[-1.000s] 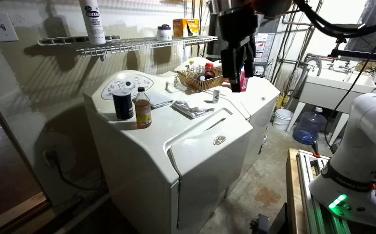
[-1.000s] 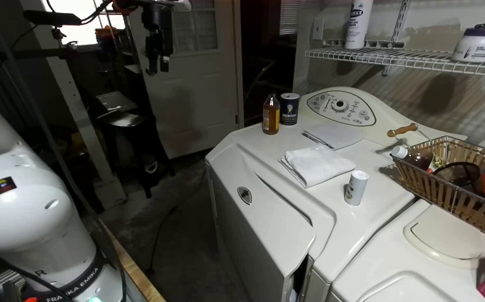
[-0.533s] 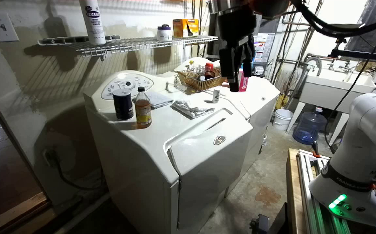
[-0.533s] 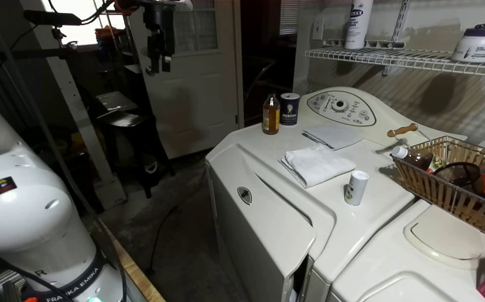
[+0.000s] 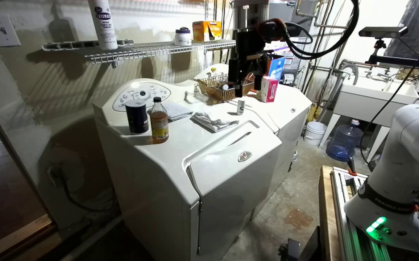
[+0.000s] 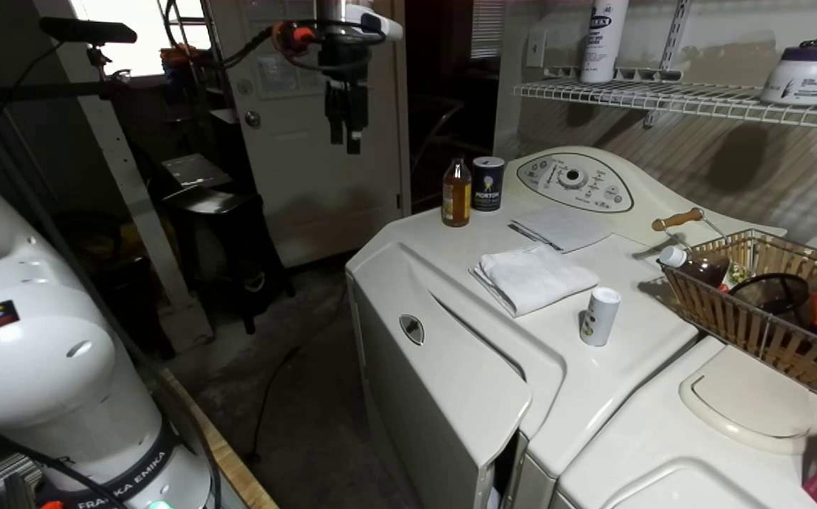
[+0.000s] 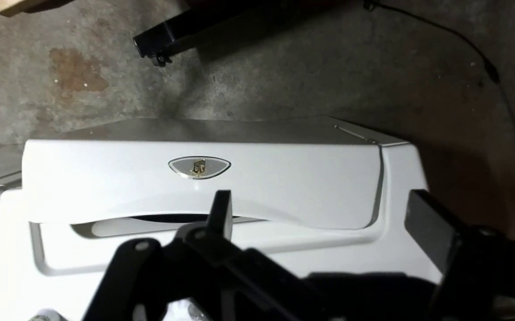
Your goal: Open the left washing machine.
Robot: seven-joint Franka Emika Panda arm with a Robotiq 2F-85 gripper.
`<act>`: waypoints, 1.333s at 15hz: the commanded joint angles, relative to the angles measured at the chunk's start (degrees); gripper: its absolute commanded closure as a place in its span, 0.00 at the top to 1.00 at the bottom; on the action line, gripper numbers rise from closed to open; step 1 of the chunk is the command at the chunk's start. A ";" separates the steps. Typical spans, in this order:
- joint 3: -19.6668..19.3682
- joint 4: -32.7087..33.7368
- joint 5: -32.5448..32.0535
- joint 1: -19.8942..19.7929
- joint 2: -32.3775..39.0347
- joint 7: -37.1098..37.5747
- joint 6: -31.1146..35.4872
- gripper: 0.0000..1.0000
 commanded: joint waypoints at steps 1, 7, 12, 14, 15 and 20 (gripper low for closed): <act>-4.47 -12.07 -0.08 -3.04 -5.63 -5.39 10.11 1.00; -10.54 -26.96 -4.79 -9.92 -8.04 -9.72 24.88 1.00; -12.35 -29.96 -6.62 -13.22 -5.68 -9.82 28.95 1.00; -12.80 -31.35 -6.93 -14.03 -5.74 -10.25 30.19 1.00; -12.74 -31.36 -6.93 -14.01 -5.78 -10.25 30.21 1.00; -12.61 -31.36 -6.93 -13.98 -6.11 -10.25 30.22 1.00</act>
